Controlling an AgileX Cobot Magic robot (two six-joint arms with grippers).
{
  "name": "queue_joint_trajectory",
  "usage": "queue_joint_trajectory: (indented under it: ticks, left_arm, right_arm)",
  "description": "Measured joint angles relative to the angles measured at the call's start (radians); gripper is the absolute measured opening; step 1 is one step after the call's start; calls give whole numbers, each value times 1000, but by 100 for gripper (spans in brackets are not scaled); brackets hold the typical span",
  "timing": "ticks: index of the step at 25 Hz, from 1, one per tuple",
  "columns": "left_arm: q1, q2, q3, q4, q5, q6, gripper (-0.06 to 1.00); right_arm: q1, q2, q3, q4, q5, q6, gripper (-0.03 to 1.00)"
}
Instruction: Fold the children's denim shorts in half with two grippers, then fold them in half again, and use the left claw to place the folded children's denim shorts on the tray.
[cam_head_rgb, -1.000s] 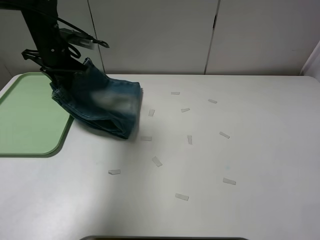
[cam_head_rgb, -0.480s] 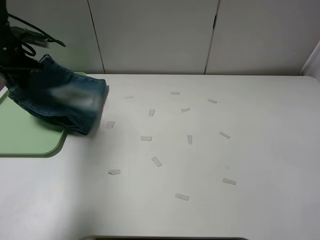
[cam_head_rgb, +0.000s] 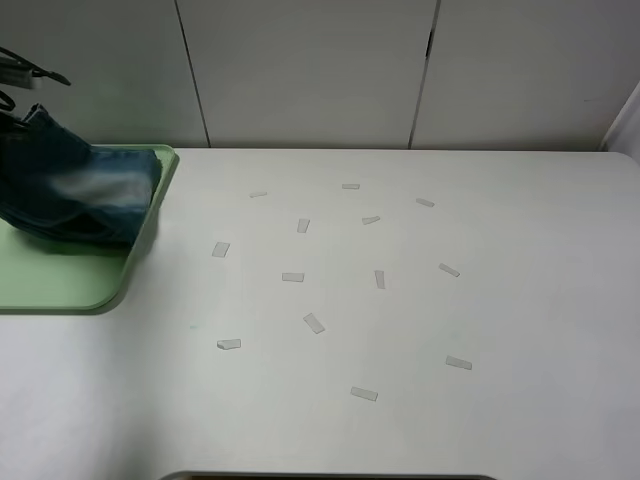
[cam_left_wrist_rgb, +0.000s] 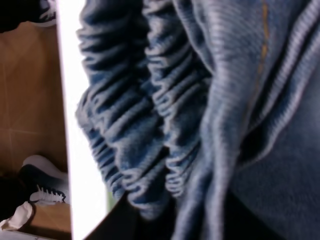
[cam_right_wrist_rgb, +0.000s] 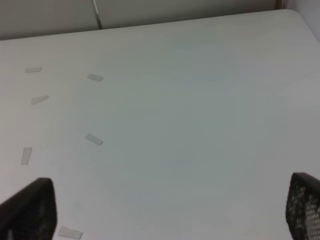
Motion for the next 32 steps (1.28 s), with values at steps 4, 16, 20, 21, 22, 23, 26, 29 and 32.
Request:
queue_joint_trajectory:
  ticks: [4,16,20,21,22,23,26,29,32]
  left_arm:
    - [10,0,4,3,-10,0,23]
    - [10,0,7,-21,-26,0,23]
    - [10,0,7,-23,-26,0,27]
    - [10,0,7,-25,-26,0,32]
    - [10,0,7,-25,-29,0,42]
    - [10,0,7,-25,-31,0,54]
    - [10,-1,7,-24,-51,0,88]
    - [10,-1,7,-24,-58,0,97]
    - [10,-1,7,-24,-58,0,99]
  right_arm:
    - [0,0,0,0,0,0,69]
    - [0,0,0,0,0,0,69]
    - [0,0,0,0,0,0,69]
    - [0,0,0,0,0,0,69]
    - [0,0,0,0,0,0,69]
    - [0,0,0,0,0,0,69]
    - [0,0,0,0,0,0,69]
    - [0,0,0,0,0,0,69]
    - [0,0,0,0,0,0,69]
